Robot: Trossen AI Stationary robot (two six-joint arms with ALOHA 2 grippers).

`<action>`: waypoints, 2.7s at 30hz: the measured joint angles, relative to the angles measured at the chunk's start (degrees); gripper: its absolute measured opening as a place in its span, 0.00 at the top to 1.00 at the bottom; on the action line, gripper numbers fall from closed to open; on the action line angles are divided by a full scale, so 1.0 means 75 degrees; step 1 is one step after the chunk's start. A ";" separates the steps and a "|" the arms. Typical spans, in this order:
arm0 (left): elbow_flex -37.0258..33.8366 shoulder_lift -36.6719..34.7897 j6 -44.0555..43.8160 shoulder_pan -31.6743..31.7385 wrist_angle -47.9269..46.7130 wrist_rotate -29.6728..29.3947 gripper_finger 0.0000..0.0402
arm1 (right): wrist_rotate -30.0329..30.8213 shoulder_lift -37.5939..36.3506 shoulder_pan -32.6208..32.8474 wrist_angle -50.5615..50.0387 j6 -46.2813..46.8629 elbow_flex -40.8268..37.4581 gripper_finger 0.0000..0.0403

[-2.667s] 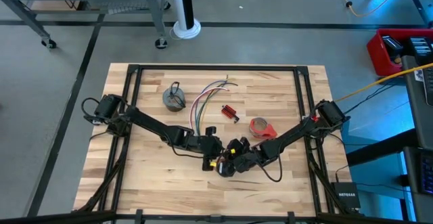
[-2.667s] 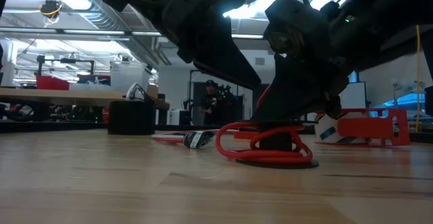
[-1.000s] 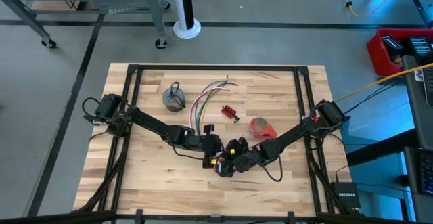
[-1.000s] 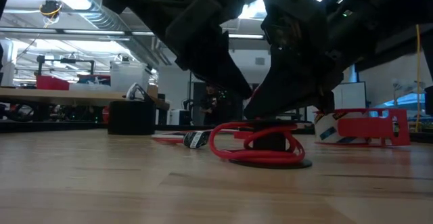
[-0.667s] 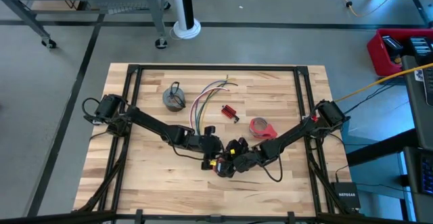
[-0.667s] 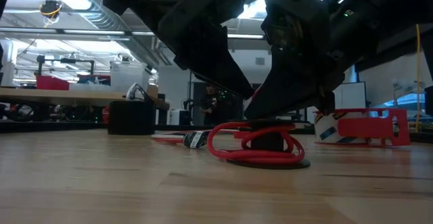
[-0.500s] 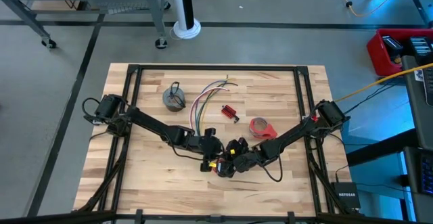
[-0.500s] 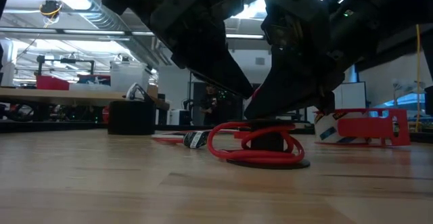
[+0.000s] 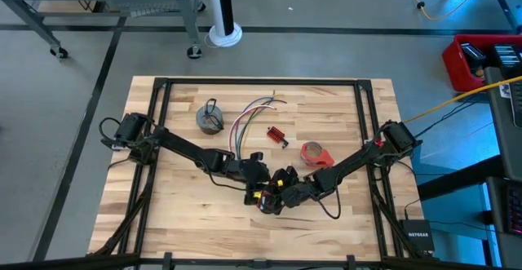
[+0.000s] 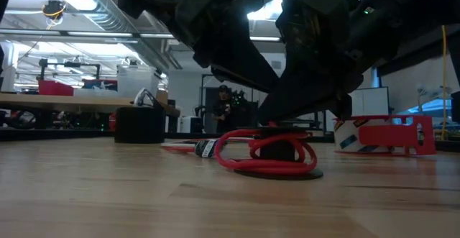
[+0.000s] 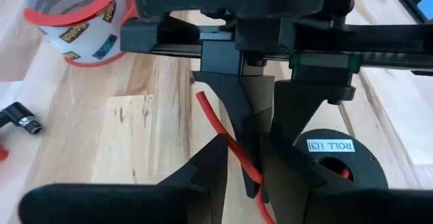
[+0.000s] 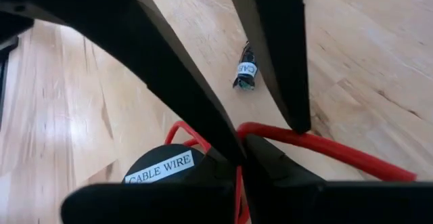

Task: Coil cords
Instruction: Coil the red wire onto the spool

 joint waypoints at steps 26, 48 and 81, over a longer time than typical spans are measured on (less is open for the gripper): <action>0.0000 -0.0009 -0.0401 0.0010 -0.0085 0.0117 0.80 | -0.0002 0.0000 0.0000 -0.0013 -0.0004 0.0000 0.98; 0.0000 -0.0009 -0.0351 0.0007 -0.0012 -0.0116 0.98 | 0.0002 0.0000 0.0000 0.0032 0.0043 0.0000 0.90; 0.0000 -0.0009 -0.0389 0.0010 -0.0632 -0.0706 1.00 | -0.0772 -0.0056 0.0000 0.0009 0.0810 0.0002 0.69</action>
